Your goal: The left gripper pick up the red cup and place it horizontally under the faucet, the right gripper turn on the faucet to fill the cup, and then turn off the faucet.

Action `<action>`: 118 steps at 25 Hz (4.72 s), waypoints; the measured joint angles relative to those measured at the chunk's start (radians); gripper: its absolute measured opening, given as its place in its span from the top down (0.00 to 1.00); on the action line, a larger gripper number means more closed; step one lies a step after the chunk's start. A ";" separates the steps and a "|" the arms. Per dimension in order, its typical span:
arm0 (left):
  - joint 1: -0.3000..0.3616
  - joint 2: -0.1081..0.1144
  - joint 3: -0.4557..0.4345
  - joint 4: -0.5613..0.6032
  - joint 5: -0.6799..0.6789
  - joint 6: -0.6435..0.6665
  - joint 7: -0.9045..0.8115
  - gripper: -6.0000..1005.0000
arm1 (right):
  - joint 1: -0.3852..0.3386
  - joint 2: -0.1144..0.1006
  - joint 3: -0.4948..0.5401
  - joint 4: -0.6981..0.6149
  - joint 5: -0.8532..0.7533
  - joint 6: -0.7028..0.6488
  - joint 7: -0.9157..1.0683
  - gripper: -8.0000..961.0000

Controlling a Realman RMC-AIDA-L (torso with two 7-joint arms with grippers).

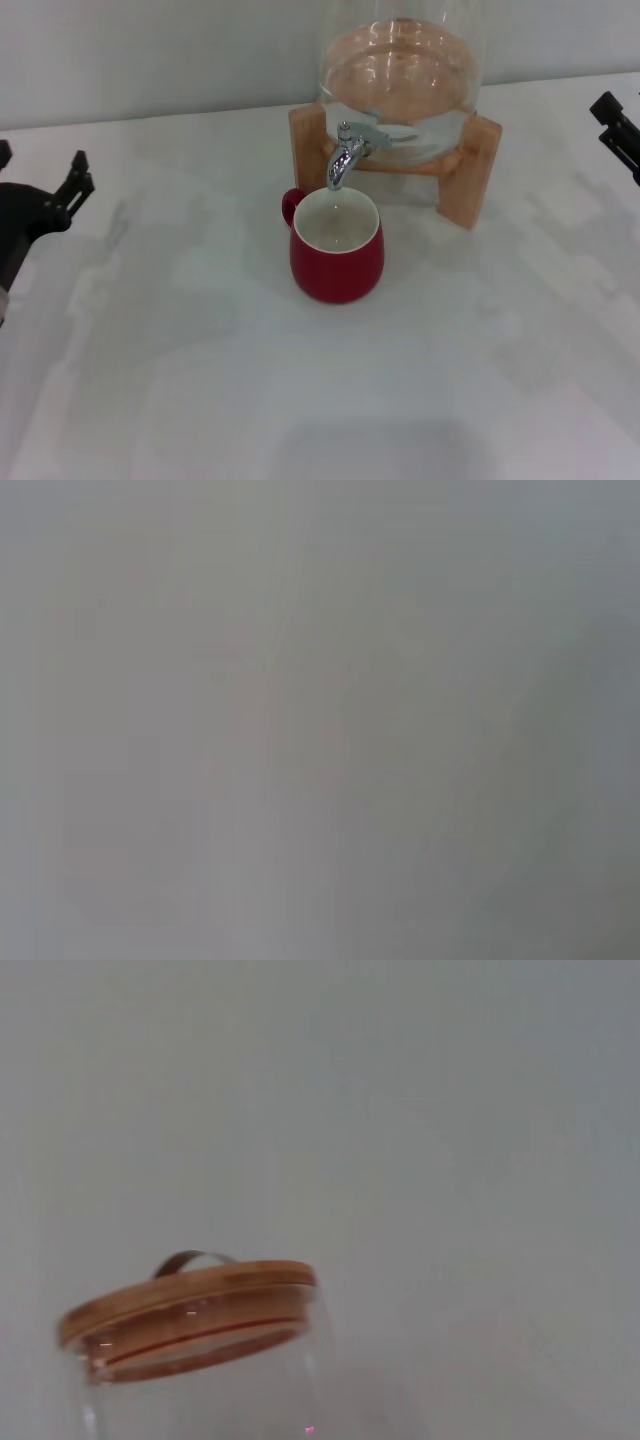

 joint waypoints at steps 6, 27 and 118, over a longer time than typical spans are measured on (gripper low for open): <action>0.021 0.000 -0.024 -0.005 -0.001 0.012 -0.002 0.12 | -0.006 0.001 -0.064 -0.003 -0.002 -0.028 0.024 0.10; 0.069 -0.004 -0.029 -0.035 -0.027 0.139 -0.005 0.12 | 0.040 0.006 -0.322 -0.043 -0.002 -0.014 0.068 0.10; 0.090 -0.005 -0.019 -0.044 -0.116 0.158 0.001 0.12 | 0.183 0.014 -0.566 -0.172 0.004 0.152 0.179 0.10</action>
